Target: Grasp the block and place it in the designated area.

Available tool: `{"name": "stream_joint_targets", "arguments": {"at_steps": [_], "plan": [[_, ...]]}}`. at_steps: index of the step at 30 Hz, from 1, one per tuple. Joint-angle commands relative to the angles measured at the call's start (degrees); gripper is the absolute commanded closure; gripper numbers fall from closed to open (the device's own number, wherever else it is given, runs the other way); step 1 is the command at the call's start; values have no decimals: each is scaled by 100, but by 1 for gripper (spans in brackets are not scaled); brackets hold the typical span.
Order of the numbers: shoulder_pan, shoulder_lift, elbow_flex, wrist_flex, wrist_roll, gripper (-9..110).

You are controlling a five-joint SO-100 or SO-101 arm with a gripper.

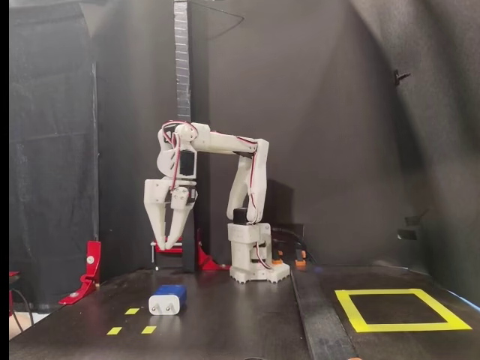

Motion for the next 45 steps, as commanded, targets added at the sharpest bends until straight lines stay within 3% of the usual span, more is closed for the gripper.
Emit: {"name": "stream_joint_targets", "arguments": {"at_steps": [1, 9, 14, 22, 45], "plan": [[44, 0, -220, -88, -44, 101], [88, 0, -211, -123, -35, 99], [193, -9, -211, -132, -272, 78], [308, 9, -211, -264, -686, 66], [589, -659, -105, -765, -1090, 65]]}}
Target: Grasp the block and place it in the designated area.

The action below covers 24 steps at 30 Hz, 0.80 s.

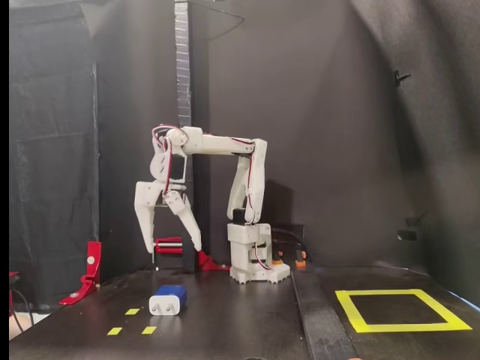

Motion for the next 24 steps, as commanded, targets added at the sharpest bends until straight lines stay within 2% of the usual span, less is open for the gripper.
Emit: {"name": "stream_joint_targets", "arguments": {"at_steps": [1, 13, 24], "plan": [[35, -123, -79, -229, -26, 65], [97, -404, 1046, -1591, -70, 65], [158, -773, 1257, -1898, -123, 65]]}}
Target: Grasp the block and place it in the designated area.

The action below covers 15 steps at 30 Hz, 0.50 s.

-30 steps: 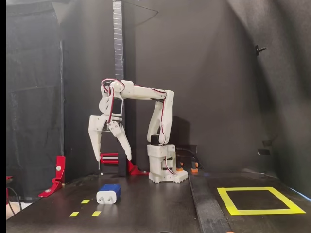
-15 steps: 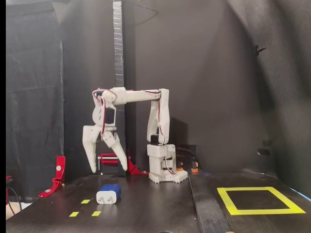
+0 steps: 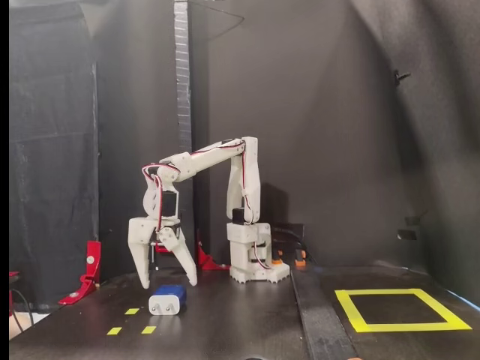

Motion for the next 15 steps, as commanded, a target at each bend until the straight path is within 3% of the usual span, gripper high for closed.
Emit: {"name": "stream_joint_targets", "arguments": {"at_steps": [1, 15], "plan": [[18, -53, 26, -132, -53, 65], [0, -519, 141, -615, -53, 65]]}}
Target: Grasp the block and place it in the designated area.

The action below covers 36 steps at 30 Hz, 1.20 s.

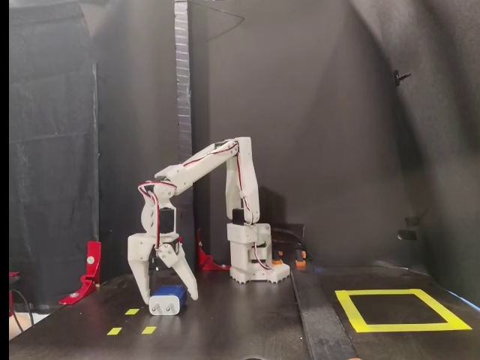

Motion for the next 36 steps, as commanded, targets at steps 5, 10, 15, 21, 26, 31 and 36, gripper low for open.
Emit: {"name": "stream_joint_targets", "arguments": {"at_steps": [5, 10, 15, 21, 26, 31, 36], "plan": [[-9, -62, 88, -185, -53, 65], [-26, -62, 167, -272, -53, 65], [-44, -62, 185, -281, -53, 65], [-62, -44, 272, -334, -53, 70], [-79, 79, 562, -642, -70, 79], [-79, 114, 606, -642, -88, 82], [-70, 114, 606, -642, -88, 82]]}}
